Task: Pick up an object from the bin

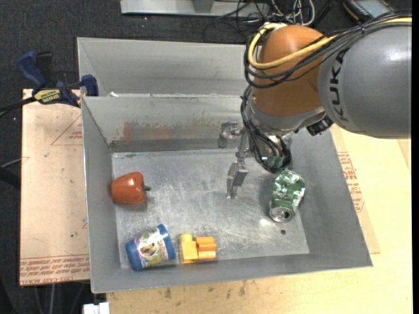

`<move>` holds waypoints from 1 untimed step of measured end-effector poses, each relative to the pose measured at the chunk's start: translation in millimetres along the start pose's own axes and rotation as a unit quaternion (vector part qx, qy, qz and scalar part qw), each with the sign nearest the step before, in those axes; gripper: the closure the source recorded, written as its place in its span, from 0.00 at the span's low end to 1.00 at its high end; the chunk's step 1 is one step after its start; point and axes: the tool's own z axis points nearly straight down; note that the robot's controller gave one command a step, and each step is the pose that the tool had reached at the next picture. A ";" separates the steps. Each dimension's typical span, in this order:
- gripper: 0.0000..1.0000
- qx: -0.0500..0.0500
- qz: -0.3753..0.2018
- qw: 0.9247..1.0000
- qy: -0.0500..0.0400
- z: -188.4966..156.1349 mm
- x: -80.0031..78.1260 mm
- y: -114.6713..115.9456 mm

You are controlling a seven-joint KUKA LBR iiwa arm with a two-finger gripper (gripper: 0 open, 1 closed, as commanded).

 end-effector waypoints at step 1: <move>0.00 0.000 0.001 1.000 -0.003 -4.1 -1.5 -0.2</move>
Offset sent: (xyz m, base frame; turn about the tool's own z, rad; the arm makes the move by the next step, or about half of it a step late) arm -0.0150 -0.0280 -0.0910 0.0940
